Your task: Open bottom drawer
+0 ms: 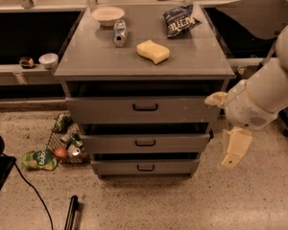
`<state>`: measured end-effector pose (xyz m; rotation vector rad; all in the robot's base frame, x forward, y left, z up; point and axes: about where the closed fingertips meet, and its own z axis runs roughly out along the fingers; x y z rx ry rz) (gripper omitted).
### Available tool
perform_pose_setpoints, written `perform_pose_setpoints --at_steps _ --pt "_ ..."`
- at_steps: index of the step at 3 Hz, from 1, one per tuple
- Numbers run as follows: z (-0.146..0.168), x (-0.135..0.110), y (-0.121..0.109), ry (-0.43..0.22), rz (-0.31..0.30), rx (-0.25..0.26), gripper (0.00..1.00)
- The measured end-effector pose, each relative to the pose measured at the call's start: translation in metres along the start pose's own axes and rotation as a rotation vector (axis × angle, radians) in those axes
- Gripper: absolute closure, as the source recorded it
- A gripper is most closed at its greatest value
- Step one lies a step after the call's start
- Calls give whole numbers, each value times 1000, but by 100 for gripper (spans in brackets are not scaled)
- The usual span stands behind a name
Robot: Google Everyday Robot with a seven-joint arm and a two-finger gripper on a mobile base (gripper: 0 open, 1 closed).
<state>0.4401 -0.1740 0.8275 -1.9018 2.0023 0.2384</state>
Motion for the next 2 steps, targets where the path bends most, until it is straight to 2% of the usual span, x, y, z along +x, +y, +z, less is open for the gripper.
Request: perform_pose_setpoints --at_steps 1,2 --pt "69 8 22 -39 -13 -124 0" --pt "69 8 22 -39 -13 -124 0"
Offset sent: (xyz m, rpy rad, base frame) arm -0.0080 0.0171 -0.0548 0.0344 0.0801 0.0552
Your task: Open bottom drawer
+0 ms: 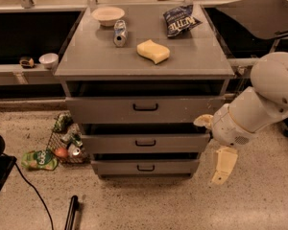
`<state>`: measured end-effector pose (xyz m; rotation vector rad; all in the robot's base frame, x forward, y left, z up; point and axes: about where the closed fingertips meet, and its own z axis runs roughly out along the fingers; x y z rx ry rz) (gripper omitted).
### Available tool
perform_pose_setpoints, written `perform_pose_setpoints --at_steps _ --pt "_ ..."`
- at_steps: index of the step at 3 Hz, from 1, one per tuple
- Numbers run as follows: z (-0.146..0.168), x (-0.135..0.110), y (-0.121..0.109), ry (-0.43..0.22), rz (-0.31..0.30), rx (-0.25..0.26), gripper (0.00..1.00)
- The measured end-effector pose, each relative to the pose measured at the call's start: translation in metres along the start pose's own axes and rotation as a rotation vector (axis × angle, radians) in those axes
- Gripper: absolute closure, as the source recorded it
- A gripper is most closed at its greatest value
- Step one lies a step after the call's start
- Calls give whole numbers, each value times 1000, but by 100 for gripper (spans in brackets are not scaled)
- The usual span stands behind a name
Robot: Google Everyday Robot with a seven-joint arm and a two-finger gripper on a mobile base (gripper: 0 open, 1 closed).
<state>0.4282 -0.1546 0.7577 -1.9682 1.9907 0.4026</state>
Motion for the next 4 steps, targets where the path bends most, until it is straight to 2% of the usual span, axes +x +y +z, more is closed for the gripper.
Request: perform_pose_setpoints --at_steps 1,2,3,4 --pt "34 12 -2 -1 22 -31 0" --pt "94 35 -12 44 2 -51 0" --pt "154 61 -32 14 -17 -42 0" --pt "211 79 -50 -76 -26 -41 0"
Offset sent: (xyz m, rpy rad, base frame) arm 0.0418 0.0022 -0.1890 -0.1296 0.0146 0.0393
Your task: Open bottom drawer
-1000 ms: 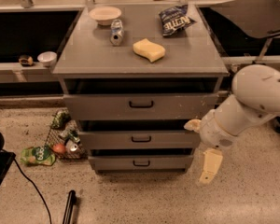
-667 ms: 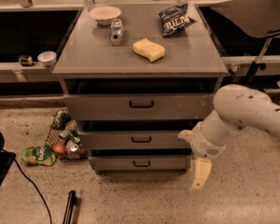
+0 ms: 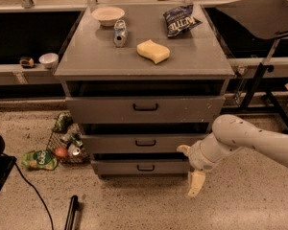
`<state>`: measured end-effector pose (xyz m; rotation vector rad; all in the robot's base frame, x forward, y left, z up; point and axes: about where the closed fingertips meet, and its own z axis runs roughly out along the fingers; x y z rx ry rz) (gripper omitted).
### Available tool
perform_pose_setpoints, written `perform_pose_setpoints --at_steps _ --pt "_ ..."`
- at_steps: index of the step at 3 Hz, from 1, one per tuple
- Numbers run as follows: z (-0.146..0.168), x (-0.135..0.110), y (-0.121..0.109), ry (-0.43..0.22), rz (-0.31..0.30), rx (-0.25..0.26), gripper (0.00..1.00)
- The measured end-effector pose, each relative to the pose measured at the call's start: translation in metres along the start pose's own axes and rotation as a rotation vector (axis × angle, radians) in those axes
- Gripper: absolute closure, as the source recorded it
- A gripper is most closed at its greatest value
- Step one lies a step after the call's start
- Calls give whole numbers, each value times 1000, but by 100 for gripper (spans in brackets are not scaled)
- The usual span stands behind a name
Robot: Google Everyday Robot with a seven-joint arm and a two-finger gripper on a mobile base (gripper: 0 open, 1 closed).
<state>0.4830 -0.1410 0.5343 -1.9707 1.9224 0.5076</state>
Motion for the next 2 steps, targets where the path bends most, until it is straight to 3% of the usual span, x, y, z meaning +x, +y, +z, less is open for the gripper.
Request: perform_pose_setpoints --at_steps 1,2 --pt "56 14 -3 -107 24 -6 0" --pt "56 14 -3 -107 24 -6 0"
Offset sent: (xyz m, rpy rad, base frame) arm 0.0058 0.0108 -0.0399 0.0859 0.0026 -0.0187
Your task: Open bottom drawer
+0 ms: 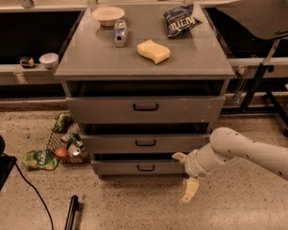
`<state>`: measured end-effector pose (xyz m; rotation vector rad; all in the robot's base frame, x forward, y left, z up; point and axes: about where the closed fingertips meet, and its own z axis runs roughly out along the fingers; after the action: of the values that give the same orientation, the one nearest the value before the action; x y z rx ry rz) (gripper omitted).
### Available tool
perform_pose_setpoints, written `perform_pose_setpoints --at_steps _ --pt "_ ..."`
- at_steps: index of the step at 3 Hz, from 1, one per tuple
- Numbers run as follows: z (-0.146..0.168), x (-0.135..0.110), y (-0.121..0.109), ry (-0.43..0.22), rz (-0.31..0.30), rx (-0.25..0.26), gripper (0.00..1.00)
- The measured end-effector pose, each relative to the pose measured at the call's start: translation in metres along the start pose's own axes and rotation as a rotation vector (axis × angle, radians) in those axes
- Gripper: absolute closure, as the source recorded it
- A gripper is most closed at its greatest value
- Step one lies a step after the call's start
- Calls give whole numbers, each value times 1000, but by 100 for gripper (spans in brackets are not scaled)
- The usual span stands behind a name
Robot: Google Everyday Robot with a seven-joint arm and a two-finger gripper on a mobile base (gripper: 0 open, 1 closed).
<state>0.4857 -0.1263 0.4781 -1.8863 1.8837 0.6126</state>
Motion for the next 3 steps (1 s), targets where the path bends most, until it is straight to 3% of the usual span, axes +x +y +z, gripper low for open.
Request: perform_pose_setpoints --at_steps 1,3 --pt "21 13 -5 15 12 28 0" --pt "116 67 -34 27 -43 81 0"
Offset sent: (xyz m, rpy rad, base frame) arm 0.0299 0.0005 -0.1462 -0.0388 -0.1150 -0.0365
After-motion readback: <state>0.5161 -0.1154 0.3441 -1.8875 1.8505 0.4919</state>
